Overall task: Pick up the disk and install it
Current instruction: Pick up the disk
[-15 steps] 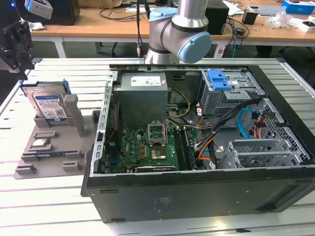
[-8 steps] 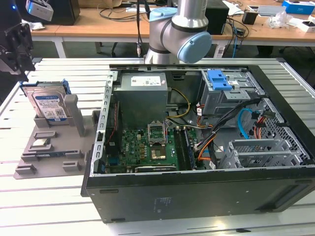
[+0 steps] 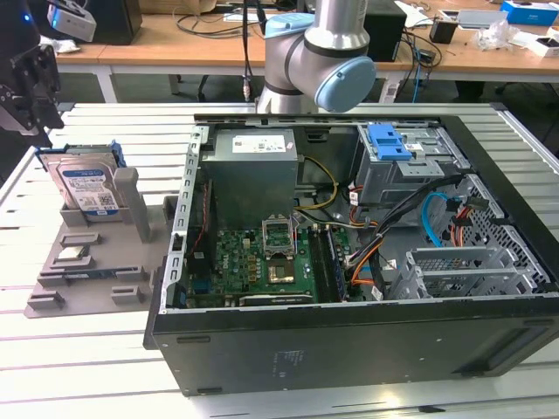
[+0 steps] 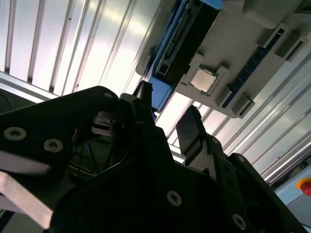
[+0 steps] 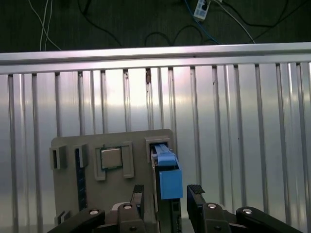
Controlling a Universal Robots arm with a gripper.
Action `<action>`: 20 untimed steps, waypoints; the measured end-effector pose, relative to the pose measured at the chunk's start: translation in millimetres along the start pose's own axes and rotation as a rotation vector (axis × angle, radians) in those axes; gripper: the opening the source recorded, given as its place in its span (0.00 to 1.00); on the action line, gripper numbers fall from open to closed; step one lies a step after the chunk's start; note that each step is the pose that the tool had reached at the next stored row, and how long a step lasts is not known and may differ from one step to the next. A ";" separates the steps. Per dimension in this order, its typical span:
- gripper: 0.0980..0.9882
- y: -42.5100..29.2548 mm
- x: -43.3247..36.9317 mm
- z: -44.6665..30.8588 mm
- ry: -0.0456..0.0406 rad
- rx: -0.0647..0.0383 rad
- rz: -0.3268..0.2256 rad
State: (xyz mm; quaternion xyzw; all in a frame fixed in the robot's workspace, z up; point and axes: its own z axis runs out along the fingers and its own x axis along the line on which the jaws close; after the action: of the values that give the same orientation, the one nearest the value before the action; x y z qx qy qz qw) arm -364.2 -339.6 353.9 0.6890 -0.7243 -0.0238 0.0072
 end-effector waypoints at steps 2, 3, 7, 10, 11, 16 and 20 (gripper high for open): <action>0.43 -0.1 0.0 1.3 0.0001 0.000 0.000; 0.43 -0.1 0.0 2.0 0.0001 0.000 0.000; 0.43 -0.3 0.1 5.2 0.0001 0.000 0.000; 0.43 -1.6 0.0 9.7 0.0013 0.000 -0.001; 0.43 -2.2 -0.1 11.4 0.0022 0.000 -0.002; 0.43 -5.4 -5.5 21.6 0.0070 0.000 -0.033; 0.43 -6.2 -6.3 36.9 0.0093 -0.001 -0.076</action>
State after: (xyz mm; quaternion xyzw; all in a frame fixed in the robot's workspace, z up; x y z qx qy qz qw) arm -359.3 -332.7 316.9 0.7162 -0.6975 -0.0214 0.0102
